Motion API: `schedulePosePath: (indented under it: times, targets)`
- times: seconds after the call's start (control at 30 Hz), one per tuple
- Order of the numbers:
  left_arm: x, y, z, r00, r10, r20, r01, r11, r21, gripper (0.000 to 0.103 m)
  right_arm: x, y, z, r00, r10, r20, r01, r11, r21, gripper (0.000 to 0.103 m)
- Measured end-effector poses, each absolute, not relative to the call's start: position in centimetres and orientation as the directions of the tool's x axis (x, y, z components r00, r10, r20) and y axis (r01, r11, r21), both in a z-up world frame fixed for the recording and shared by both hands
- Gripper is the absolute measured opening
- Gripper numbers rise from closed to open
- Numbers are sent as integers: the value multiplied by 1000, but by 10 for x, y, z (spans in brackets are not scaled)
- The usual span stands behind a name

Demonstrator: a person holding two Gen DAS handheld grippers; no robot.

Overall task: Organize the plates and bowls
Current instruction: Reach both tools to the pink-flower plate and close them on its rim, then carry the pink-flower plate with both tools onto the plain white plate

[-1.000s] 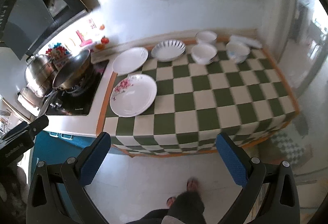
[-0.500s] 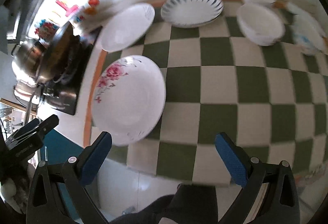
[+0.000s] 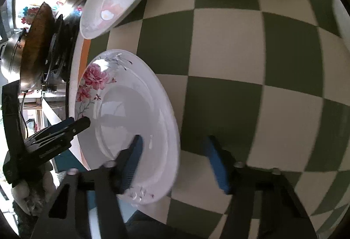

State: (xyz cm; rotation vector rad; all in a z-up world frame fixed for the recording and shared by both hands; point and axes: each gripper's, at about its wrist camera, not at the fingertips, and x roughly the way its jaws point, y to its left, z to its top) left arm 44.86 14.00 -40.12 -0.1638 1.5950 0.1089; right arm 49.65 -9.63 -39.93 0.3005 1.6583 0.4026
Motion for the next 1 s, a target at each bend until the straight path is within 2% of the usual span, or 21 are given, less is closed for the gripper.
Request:
schedulePosePath:
  times: [0.07,0.27,0.5,1.0]
  targets:
    - [449,138,-400,-17,-49,-999,-162,986,-46,30,500,-91,-404,-125,403,-906,-38,911,410,17]
    - [447,126,-397,-11,-39,-999,-130,991,-37,27,505,-90,-411,-119,423,-898,-14,904,427,16]
    - [453,97,-383,-7,-55,-998,-80,995,-55,26,481,-121,-386,-113,429,-896,6,902,431,16]
    - [460,-11,-344,44,-101,-994,107,990,-95,26,452,-238,-344,2,421,-907,144,897,417,16]
